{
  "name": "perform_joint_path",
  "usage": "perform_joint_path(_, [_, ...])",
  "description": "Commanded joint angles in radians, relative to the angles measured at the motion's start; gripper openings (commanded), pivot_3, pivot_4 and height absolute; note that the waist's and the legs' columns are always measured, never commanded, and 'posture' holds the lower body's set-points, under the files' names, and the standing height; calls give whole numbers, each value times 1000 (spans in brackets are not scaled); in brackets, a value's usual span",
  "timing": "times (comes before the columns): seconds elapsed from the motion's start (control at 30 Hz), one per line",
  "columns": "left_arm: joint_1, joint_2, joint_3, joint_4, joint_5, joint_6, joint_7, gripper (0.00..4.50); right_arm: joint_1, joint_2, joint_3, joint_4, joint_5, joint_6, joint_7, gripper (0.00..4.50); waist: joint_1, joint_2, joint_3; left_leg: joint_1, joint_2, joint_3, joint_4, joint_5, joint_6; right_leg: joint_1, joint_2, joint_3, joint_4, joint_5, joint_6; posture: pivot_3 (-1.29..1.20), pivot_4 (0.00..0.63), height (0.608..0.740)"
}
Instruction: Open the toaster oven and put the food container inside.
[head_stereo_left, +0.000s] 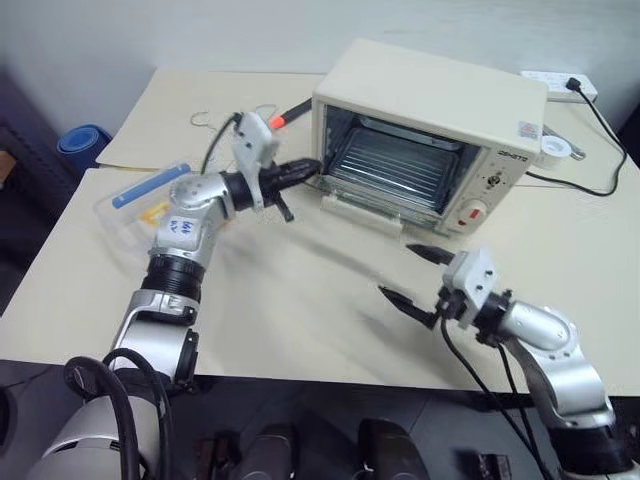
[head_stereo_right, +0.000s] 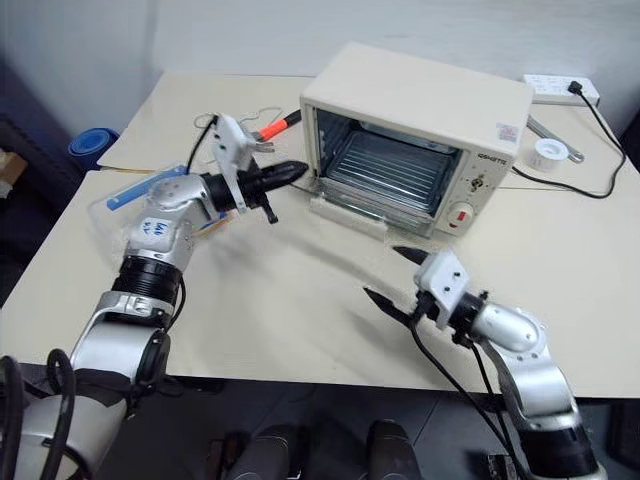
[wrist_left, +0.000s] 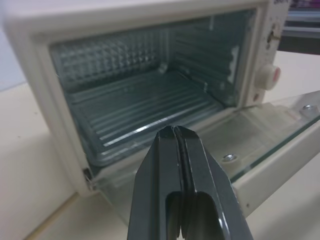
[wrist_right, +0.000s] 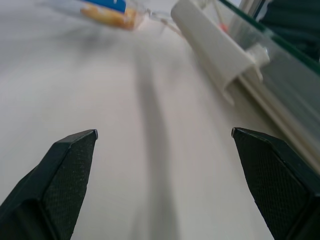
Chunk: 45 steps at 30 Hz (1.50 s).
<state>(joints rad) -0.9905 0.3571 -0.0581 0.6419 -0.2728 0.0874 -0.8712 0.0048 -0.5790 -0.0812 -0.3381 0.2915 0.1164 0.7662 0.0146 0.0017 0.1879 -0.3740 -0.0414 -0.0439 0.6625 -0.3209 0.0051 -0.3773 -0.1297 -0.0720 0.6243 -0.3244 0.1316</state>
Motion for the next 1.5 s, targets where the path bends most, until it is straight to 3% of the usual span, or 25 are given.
perform_joint_path(0.03, [33,4,-17,-33,31,-9,-31,14,135,-17,-117,-48,43,-59,20,4500,7,0,0,0,0,0,1,0,0,0,0,0,0,0,0,0,150,740])
perform_joint_path(0.13, [96,11,-34,-80,55,21,-33,14,253,-23,-208,-24,49,-119,40,4500,9,0,0,1,0,1,1,0,1,1,0,1,0,0,1,0,150,740])
perform_joint_path(0.27, [204,19,-31,-181,73,70,10,14,289,16,-311,-6,149,-158,42,4500,-1,0,0,2,2,4,0,0,1,1,1,3,0,0,1,0,150,740])
perform_joint_path(0.47, [372,15,29,-452,11,231,99,14,209,18,-288,-21,277,-109,79,4500,-3,0,0,3,4,3,1,0,1,1,0,5,1,0,1,0,150,740])
perform_joint_path(0.57, [467,10,122,-606,-77,305,152,575,138,37,-247,-25,287,-106,67,4500,-4,0,0,3,4,2,1,0,1,1,0,5,1,0,1,0,150,740])
perform_joint_path(0.7, [671,66,277,-860,-214,452,193,1811,82,36,-163,-50,316,-74,118,4500,-15,0,0,3,4,1,1,-1,0,1,0,6,1,0,1,0,150,740])
perform_joint_path(0.9, [1157,44,769,-1088,-366,440,302,3630,-51,86,-64,35,239,-158,146,4500,-25,0,0,7,6,-3,0,-4,-3,0,0,16,-2,0,0,0,150,740])
perform_joint_path(1.0, [1313,6,927,-1082,-410,420,355,4469,-81,101,-16,64,201,-198,172,4500,-7,-1,-1,7,4,-5,1,-4,-2,1,1,19,-5,0,-1,0,150,740])
perform_joint_path(1.03, [1340,1,963,-1070,-411,418,381,4469,-95,119,-6,71,189,-225,165,4500,4,-1,-1,6,3,-7,1,-5,-1,1,1,19,-5,0,-1,0,150,740])
perform_joint_path(1.1, [1363,11,1011,-1044,-411,436,438,4469,-120,153,6,85,192,-248,157,4500,15,-2,-2,6,2,-7,3,-5,0,1,0,19,-6,0,-1,0,150,740])
perform_joint_path(1.23, [1269,87,1032,-1036,-497,550,564,4469,-162,141,23,59,330,-122,222,4500,20,-4,-3,6,0,-10,3,-6,1,2,-1,21,-6,0,-1,0,150,740])
perform_joint_path(1.37, [1104,237,989,-999,-602,758,677,4469,-210,142,39,91,293,-154,258,4500,8,-5,-3,6,1,-11,3,-7,-1,1,-1,21,-3,-1,-2,0,150,740])
perform_joint_path(1.5, [874,382,911,-852,-612,977,825,4469,-235,145,43,123,279,-154,275,4500,-5,-5,-4,7,1,-11,2,-7,-2,-1,2,22,3,-1,-2,0,150,740])
